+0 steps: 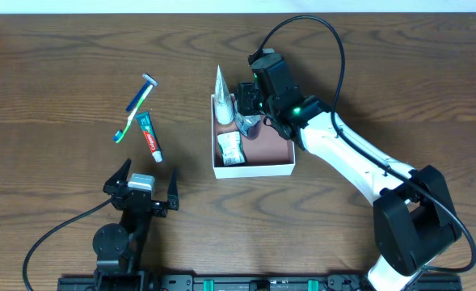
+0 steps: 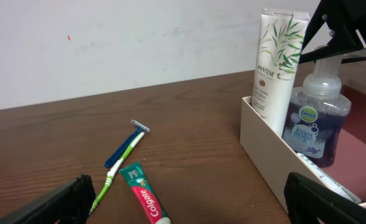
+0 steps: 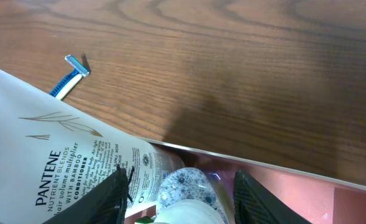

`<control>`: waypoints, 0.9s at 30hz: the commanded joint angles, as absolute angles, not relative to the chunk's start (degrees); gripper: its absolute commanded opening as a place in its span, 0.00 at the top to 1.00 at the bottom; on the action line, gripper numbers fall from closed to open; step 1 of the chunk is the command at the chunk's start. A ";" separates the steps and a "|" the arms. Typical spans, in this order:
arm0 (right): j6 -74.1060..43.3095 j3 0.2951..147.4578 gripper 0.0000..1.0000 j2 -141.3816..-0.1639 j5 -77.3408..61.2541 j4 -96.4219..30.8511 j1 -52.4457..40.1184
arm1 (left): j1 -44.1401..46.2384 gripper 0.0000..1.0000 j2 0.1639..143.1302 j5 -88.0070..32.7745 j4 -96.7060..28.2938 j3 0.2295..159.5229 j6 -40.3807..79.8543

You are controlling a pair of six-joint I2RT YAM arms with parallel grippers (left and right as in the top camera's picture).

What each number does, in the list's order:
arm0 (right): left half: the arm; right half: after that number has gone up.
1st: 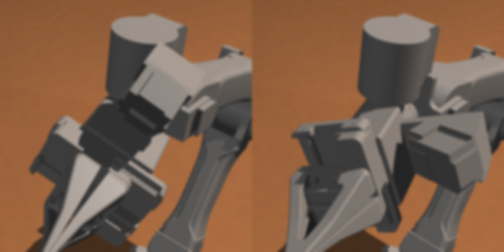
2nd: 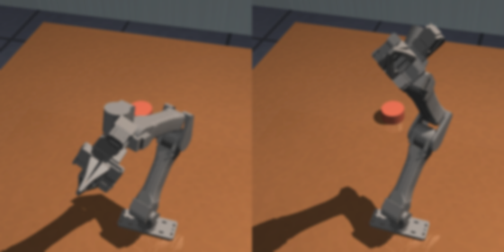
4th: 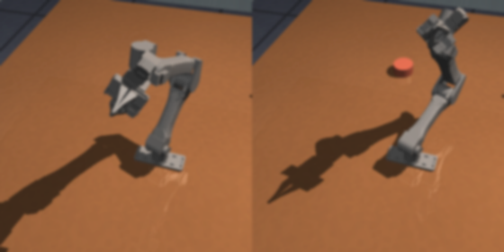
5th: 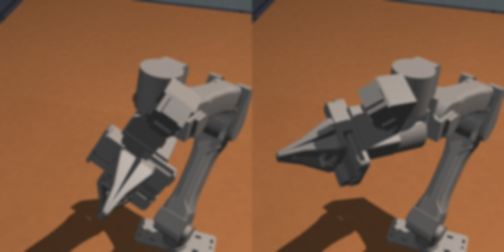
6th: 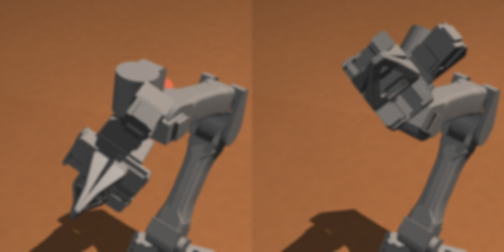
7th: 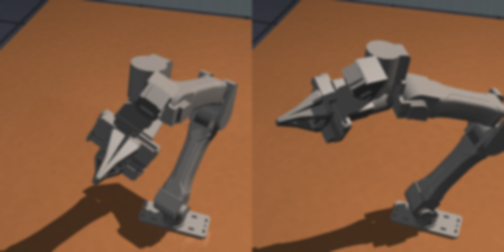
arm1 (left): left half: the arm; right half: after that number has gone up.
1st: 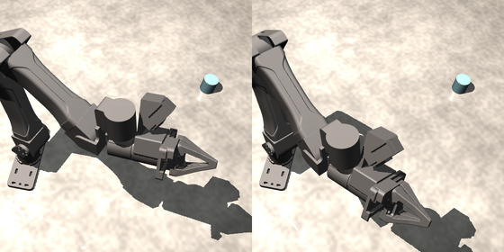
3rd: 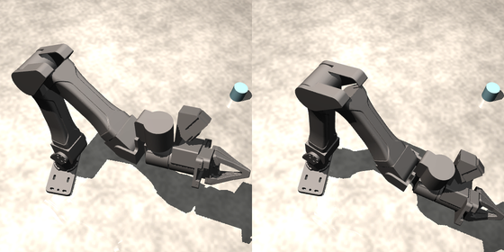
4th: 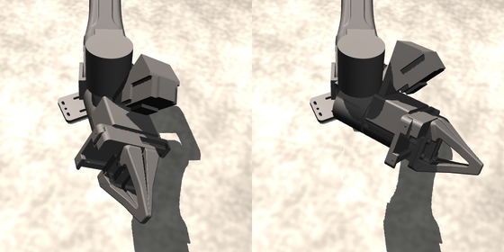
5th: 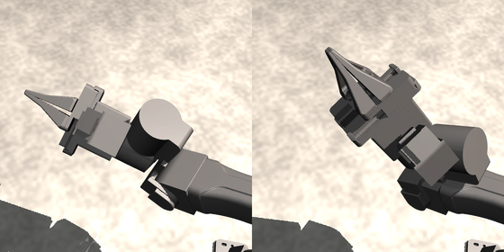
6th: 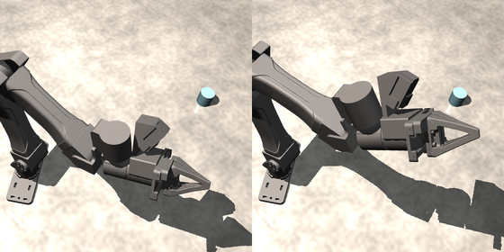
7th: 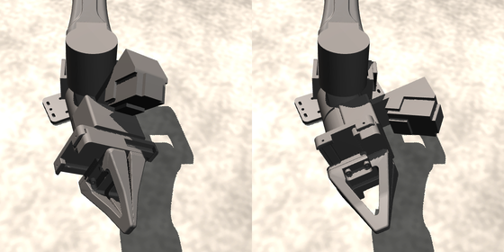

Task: Pack container
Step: 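Carry pump bottle with right gripper and set it in box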

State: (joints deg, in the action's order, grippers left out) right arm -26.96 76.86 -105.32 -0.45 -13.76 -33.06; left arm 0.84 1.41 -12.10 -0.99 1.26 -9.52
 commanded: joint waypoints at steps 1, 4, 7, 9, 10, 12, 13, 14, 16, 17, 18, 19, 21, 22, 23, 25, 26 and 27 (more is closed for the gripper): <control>-27.83 77.97 0.48 -105.51 -0.21 -13.52 -33.39 | 0.60 0.02 1.45 -13.69 -2.76 0.23 -10.46; -28.29 78.00 0.42 -104.49 -0.23 -13.69 -33.28 | 0.60 0.02 1.45 -13.69 -2.76 0.23 -10.46; -28.27 78.00 0.36 -102.26 -0.16 -13.67 -33.28 | 0.60 0.02 1.45 -13.69 -2.76 0.23 -10.46; -28.27 78.00 0.34 -100.27 0.03 -13.76 -33.04 | 0.60 0.02 1.45 -13.69 -2.76 0.23 -10.46; -28.27 78.00 0.33 -99.00 0.05 -13.96 -32.86 | 0.60 0.02 1.45 -13.69 -2.76 0.23 -10.46; -28.27 78.00 0.32 -96.38 0.45 -14.61 -32.25 | 0.60 0.02 1.45 -13.72 -2.76 0.23 -10.46; -28.27 78.00 0.32 -95.18 0.62 -15.11 -31.94 | 0.60 0.02 1.45 -13.69 -2.76 0.23 -10.46; -28.29 78.00 0.32 -93.80 0.93 -15.92 -31.53 | 0.60 0.02 1.45 -13.69 -2.76 0.23 -10.46; -28.95 78.00 0.33 -91.57 2.07 -18.44 -30.68 | 0.60 0.02 1.45 -13.72 -2.76 0.23 -10.46; -29.45 78.00 0.34 -90.78 2.42 -19.92 -30.24 | 0.60 0.02 1.45 -13.69 -2.76 0.23 -10.46; -30.09 78.00 0.37 -90.17 2.59 -21.91 -29.71 | 0.60 0.02 1.45 -13.72 -2.76 0.23 -10.46; -30.65 78.00 0.40 -89.89 2.57 -23.88 -29.23 | 0.60 0.02 1.45 -13.69 -2.76 0.23 -10.46; -31.79 77.95 0.49 -89.97 2.57 -27.53 -28.75 | 0.60 0.02 1.45 -13.72 -2.76 0.23 -10.46; -32.08 77.87 0.52 -90.35 2.59 -28.97 -28.73 | 0.60 0.02 1.45 -13.69 -2.76 0.23 -10.46; -32.36 77.87 0.55 -90.80 2.57 -30.44 -28.73 | 0.60 0.02 1.45 -13.69 -2.76 0.23 -10.46; -33.06 77.84 0.59 -92.09 2.57 -32.42 -28.95 | 0.60 0.02 1.45 -13.72 -2.76 0.23 -10.46; -33.69 77.84 0.60 -92.92 2.57 -33.12 -29.08 | 0.60 0.02 1.45 -13.69 -2.76 0.23 -10.46; -34.33 77.84 0.62 -93.73 2.50 -33.50 -29.19 | 0.60 0.02 1.45 -13.72 -2.76 0.23 -10.46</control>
State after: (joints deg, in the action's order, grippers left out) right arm -32.08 77.80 -91.50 1.96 -32.77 -28.84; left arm 0.84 1.41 -12.10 -0.99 1.26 -9.52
